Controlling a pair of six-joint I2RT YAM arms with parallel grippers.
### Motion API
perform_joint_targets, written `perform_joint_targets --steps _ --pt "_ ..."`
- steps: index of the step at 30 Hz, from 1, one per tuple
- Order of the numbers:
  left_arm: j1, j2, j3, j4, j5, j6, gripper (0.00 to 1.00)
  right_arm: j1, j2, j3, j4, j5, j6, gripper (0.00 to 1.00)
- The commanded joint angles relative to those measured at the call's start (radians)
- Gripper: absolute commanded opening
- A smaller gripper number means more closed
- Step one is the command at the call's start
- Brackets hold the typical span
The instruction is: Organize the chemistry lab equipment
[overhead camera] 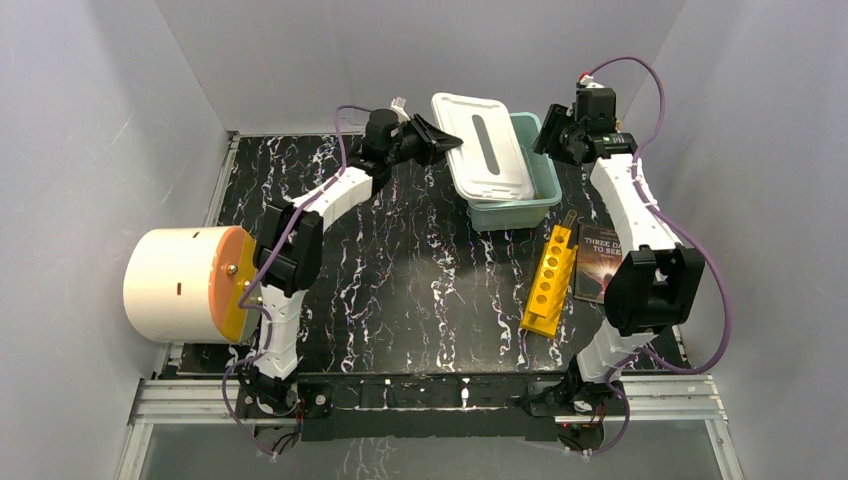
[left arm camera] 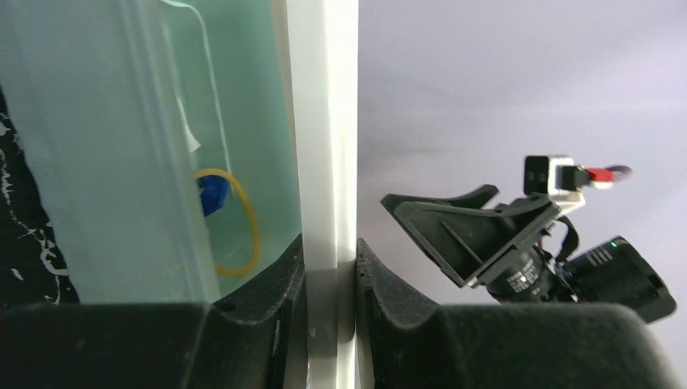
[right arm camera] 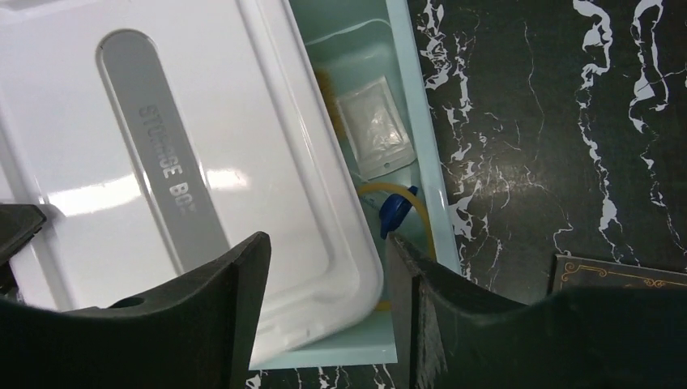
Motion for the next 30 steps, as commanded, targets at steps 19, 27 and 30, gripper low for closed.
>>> perform_joint_targets --steps 19,27,30 --pt "0.024 0.068 0.115 -0.256 -0.043 0.073 0.08 -0.004 0.116 0.087 0.009 0.050 -0.170 0.64" --pt "0.034 0.091 0.154 -0.269 0.004 -0.021 0.10 -0.004 0.129 0.113 -0.004 0.009 -0.164 0.66" --pt "0.038 0.104 0.131 -0.254 0.030 -0.054 0.15 -0.004 0.130 0.111 -0.010 0.014 -0.165 0.67"
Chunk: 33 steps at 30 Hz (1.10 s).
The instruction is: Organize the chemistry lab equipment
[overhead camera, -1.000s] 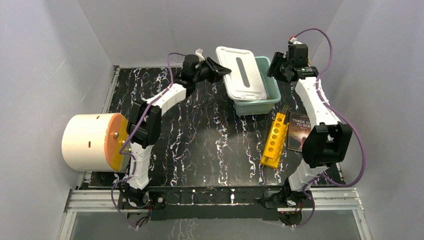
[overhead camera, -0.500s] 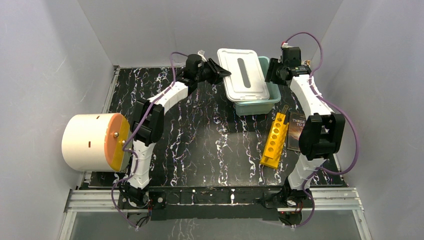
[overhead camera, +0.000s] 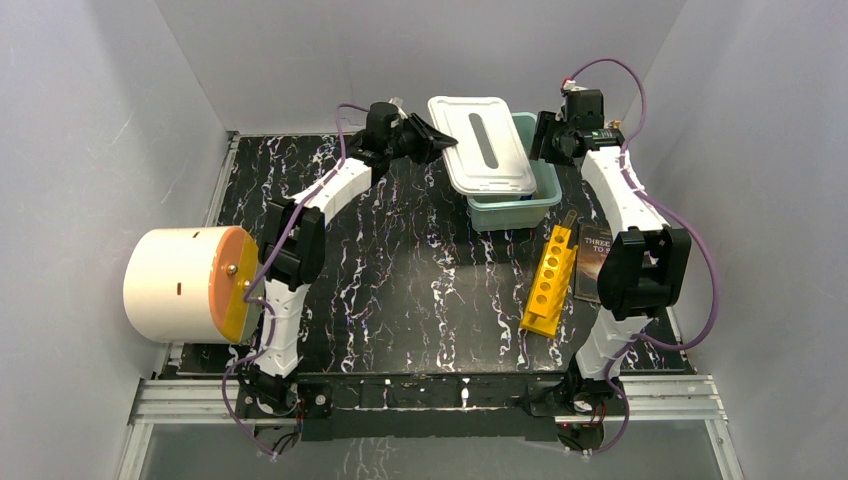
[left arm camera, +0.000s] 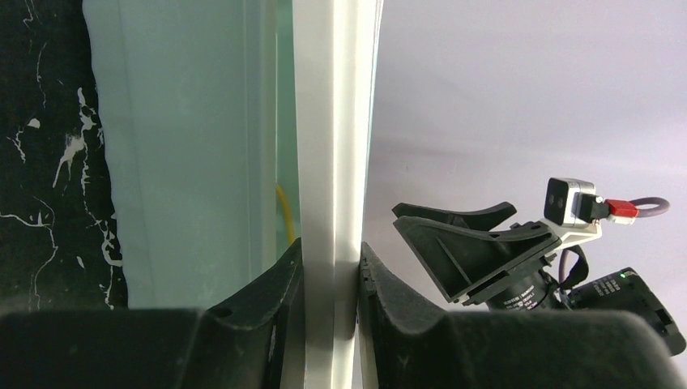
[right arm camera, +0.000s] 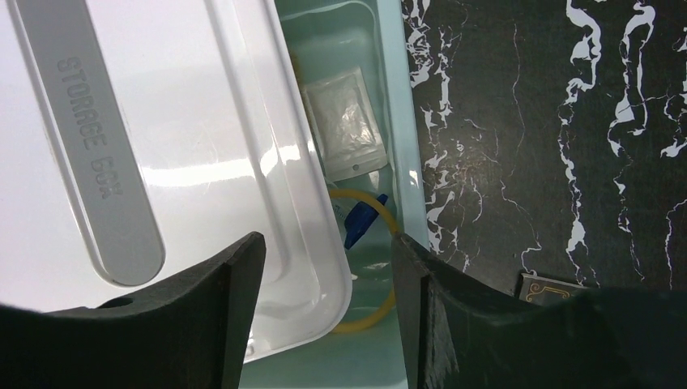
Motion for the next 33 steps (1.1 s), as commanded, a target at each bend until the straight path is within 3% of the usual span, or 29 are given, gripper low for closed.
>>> perform_joint_targets --steps 1,7,13,19,26,33 --pt "0.012 0.023 -0.011 -0.034 0.055 -0.068 0.18 -0.005 0.006 0.049 0.014 -0.004 -0.013 0.67" --pt "0.011 0.050 0.034 -0.157 0.058 0.010 0.34 -0.004 0.016 0.035 0.007 0.024 -0.025 0.69" --pt "0.011 0.070 0.063 -0.254 0.043 0.066 0.43 -0.004 0.029 0.043 0.003 0.029 -0.046 0.62" --pt "0.012 0.075 0.099 -0.245 0.053 0.095 0.44 -0.004 0.038 0.045 0.018 -0.076 -0.047 0.57" --pt "0.009 0.090 0.129 -0.268 0.066 0.116 0.35 -0.004 0.031 0.031 -0.001 0.038 -0.051 0.50" --pt "0.009 0.098 0.121 -0.282 0.074 0.117 0.31 -0.004 0.041 0.008 -0.015 0.006 -0.060 0.50"
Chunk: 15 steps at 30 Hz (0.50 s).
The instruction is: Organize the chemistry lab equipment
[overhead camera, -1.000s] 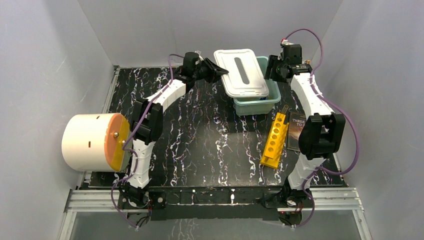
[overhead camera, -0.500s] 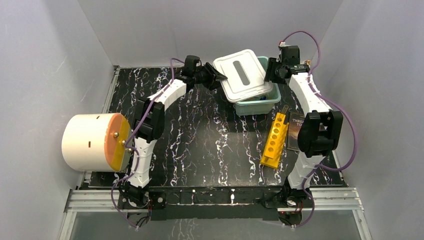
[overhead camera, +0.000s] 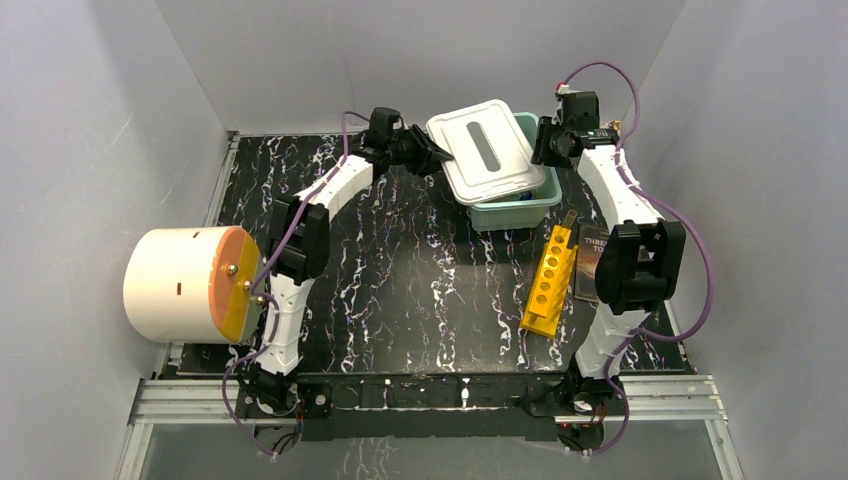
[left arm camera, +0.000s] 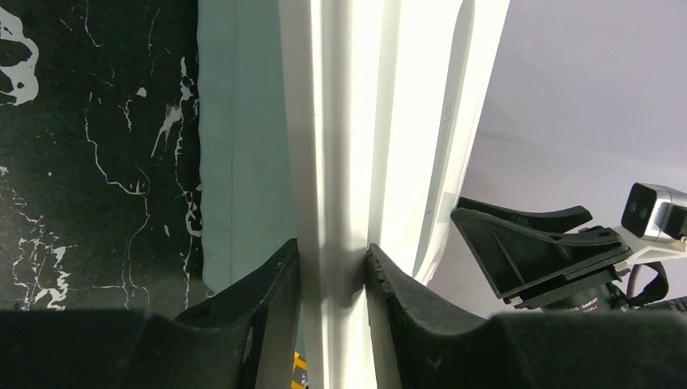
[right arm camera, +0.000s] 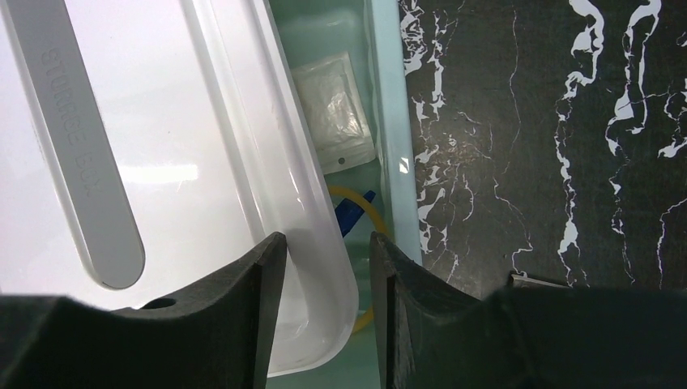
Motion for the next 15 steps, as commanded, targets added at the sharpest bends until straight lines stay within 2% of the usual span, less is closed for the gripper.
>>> perform_joint_targets --steps 1,9,15 --pt "-0.001 0.014 0.023 -0.054 0.029 0.023 0.31 -0.004 0.003 0.004 -0.009 -0.014 -0.017 0.50" --pt "-0.007 0.033 0.046 -0.053 0.043 0.029 0.30 -0.004 -0.005 -0.015 -0.016 -0.043 -0.027 0.50" --pt "-0.016 0.036 0.076 -0.048 0.052 0.039 0.36 -0.004 -0.049 -0.050 -0.028 0.065 -0.020 0.34"
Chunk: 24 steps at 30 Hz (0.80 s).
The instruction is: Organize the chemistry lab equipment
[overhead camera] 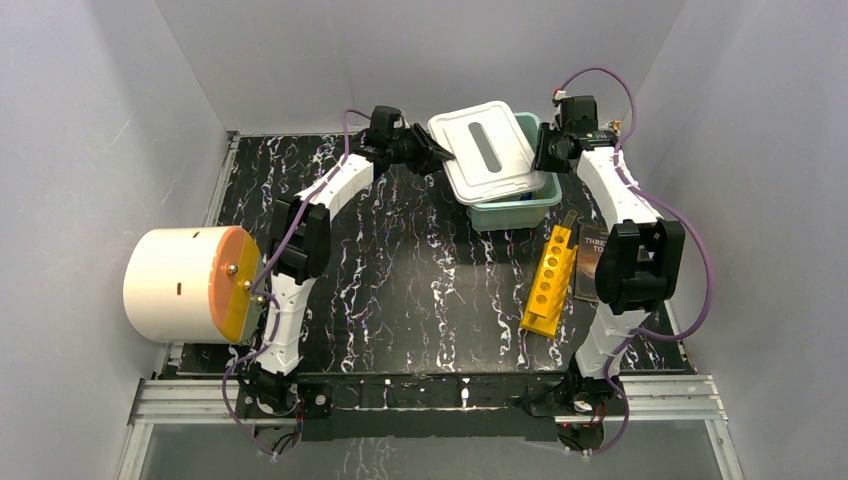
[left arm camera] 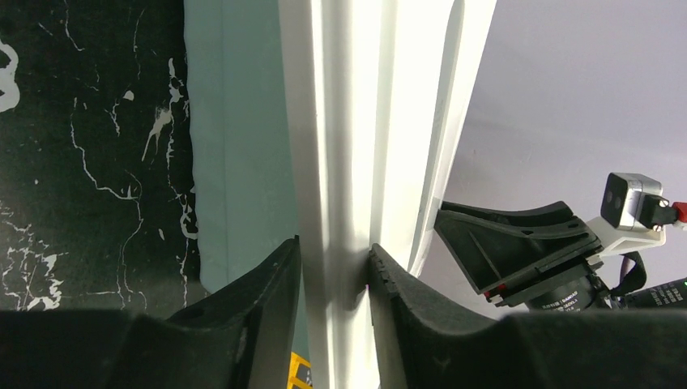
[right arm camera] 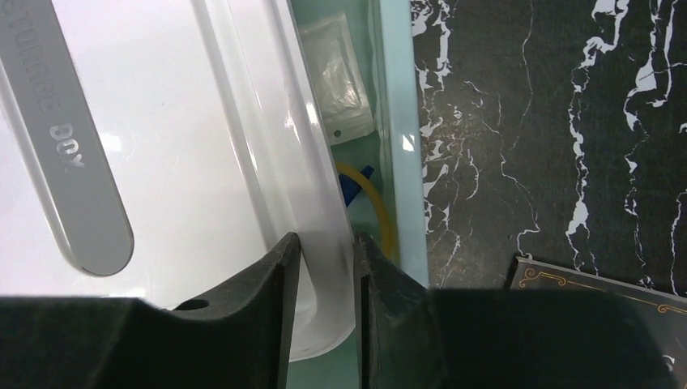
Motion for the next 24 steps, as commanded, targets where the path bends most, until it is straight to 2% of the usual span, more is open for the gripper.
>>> perform_joint_targets --steps 1,6,9,16,19,24 --pt "-0.014 0.021 0.045 -0.033 0.040 0.024 0.37 -0.004 -0.056 -0.024 -0.007 0.104 -0.003 0.33" --pt "-0.023 0.024 0.052 0.005 0.066 0.025 0.42 -0.004 -0.088 -0.049 -0.012 0.190 0.004 0.29" --pt "-0.024 0.022 0.041 -0.010 0.057 0.028 0.31 -0.005 -0.108 -0.047 -0.012 0.198 0.009 0.29" --pt "-0.024 0.039 0.031 -0.048 0.038 0.032 0.24 -0.005 -0.140 -0.052 -0.019 0.212 0.012 0.27" --pt "-0.024 0.049 0.043 -0.042 0.052 0.031 0.29 -0.005 -0.151 -0.069 -0.021 0.238 0.010 0.26" --pt "-0.024 0.044 0.045 -0.010 0.081 0.035 0.43 -0.004 -0.157 -0.099 -0.026 0.312 0.022 0.25"
